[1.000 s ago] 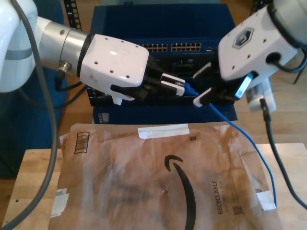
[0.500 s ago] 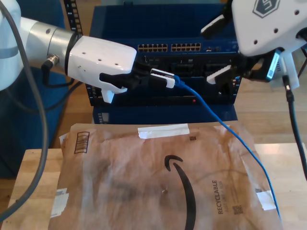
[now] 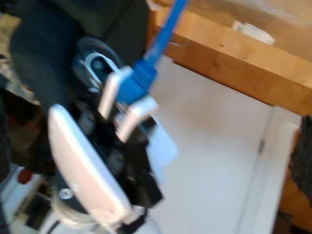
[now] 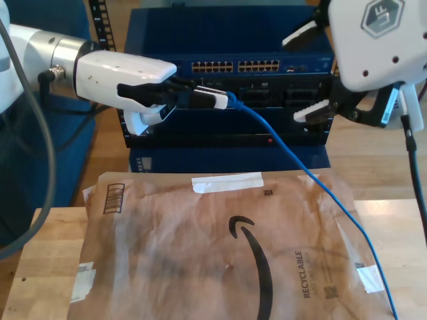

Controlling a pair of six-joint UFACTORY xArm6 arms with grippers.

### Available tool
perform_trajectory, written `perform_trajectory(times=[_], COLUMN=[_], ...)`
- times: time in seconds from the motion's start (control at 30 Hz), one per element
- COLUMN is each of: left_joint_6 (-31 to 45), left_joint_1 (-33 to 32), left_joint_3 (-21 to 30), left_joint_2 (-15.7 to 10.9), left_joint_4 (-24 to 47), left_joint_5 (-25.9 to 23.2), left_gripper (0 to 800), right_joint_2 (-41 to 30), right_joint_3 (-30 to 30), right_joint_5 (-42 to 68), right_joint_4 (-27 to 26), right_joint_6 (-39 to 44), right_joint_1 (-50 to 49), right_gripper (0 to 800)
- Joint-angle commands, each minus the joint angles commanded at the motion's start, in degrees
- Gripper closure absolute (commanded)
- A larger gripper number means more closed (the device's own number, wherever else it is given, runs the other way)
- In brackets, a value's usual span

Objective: Grab the cable and plug it in

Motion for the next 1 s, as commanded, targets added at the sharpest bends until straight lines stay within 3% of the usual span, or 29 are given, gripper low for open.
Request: perform_trajectory(times=[0.3,0.47,0.57,0.8,1.0], left_joint_6=[-2.1,-2.2,-2.2,-2.2,-2.2], left_joint_1=[1.4,3.0,3.3,3.3,3.3], left_joint_3=[0.2,0.2,0.3,0.4,1.2], left_joint_2=[2.5,4.6,4.9,6.2,7.2], left_joint_4=[-3.3,-3.4,-3.9,-6.1,-9.0], left_joint_5=[5.6,7.2,9.1,12.3,14.6], left_gripper=[798,798,798,797,797], right_joint_2=[-1.9,-2.0,-4.4,-8.9,-9.2], right_joint_3=[5.6,6.2,9.8,14.3,14.4], right_joint_5=[-14.6,-19.7,-24.5,-26.5,-27.3], right_joint_4=[-0.1,-0.1,-0.1,0.0,0.0], right_joint_6=[-4.5,-6.6,-8.1,-9.3,-9.4], right_joint_1=[12.0,15.6,16.8,17.8,21.6], right_gripper=[7,7,8,7,4])
